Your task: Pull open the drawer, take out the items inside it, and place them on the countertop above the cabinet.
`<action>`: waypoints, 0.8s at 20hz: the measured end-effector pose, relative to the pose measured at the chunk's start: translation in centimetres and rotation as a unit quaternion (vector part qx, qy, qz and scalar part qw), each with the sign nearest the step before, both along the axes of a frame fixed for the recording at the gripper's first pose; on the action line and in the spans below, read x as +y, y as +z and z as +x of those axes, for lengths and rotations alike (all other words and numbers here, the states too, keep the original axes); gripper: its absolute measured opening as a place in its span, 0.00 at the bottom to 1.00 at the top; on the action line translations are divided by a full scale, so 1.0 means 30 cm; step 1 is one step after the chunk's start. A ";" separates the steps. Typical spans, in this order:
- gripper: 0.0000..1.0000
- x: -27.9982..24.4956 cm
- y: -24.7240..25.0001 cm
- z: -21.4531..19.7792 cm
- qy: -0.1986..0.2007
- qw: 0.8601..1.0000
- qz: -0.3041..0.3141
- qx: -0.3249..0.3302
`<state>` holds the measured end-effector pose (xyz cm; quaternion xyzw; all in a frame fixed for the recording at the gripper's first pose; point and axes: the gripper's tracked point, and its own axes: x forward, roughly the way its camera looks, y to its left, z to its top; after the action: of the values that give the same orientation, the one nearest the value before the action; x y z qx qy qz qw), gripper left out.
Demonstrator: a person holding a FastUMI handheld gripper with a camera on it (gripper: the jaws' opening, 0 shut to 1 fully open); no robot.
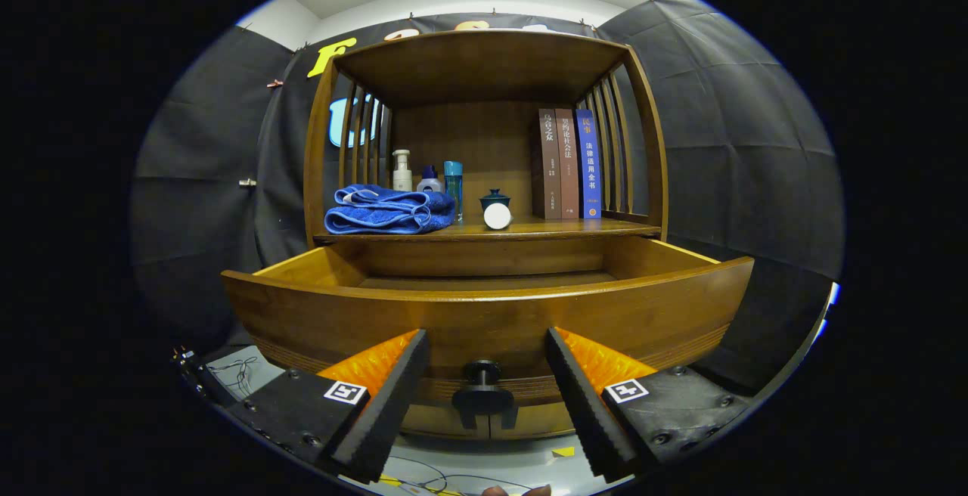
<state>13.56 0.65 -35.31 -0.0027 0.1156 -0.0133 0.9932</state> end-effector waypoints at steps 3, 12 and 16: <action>0.99 0.004 0.024 0.045 0.001 1.000 -0.013 -0.007; 0.99 0.004 -0.009 0.241 0.000 1.000 -0.018 0.001; 0.99 0.004 -0.023 0.327 -0.001 1.000 -0.024 0.002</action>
<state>23.37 0.78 -35.99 -0.0261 0.1169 -0.0171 0.9926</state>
